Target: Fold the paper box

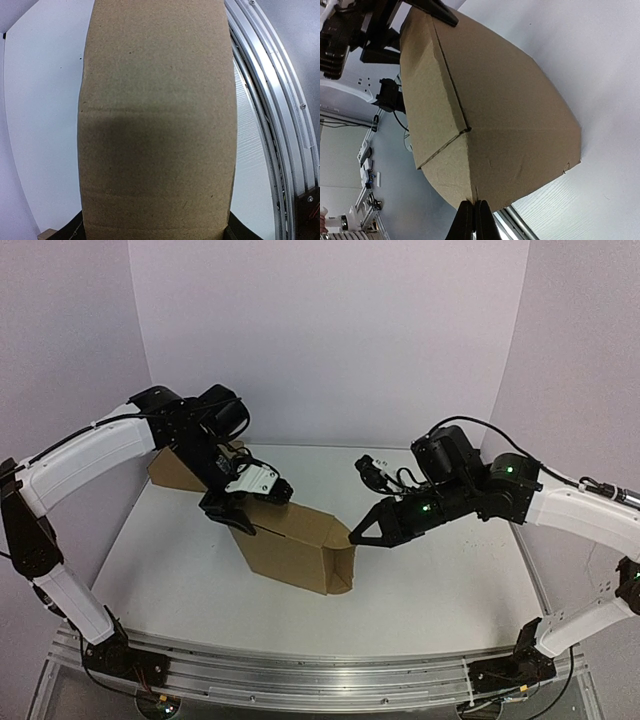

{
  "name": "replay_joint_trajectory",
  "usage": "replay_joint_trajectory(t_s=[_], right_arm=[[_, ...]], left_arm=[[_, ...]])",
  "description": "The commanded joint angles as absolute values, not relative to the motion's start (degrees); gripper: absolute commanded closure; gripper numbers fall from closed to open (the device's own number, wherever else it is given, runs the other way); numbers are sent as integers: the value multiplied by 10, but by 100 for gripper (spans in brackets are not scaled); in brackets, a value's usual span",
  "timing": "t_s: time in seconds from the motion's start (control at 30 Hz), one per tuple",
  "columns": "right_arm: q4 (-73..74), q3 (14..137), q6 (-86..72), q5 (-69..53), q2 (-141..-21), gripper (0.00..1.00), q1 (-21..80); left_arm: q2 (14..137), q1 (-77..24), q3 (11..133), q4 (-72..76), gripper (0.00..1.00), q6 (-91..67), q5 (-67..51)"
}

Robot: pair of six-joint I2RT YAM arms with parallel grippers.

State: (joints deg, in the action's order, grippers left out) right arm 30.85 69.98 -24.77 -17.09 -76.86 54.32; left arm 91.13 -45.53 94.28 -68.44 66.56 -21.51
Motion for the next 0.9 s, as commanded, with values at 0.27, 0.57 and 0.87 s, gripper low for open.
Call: replay_joint_trajectory(t_s=[0.27, 0.57, 0.87], right_arm=[[271, 763, -375, -131, -819, 100, 544], [273, 699, -358, -67, -783, 90, 540], [275, 625, -337, -52, -733, 50, 531]], left_arm=[[982, -467, 1016, -760, 75, 543, -242], [978, -466, 973, -742, 76, 528, -233], [989, -466, 973, -744, 76, 525, -229]])
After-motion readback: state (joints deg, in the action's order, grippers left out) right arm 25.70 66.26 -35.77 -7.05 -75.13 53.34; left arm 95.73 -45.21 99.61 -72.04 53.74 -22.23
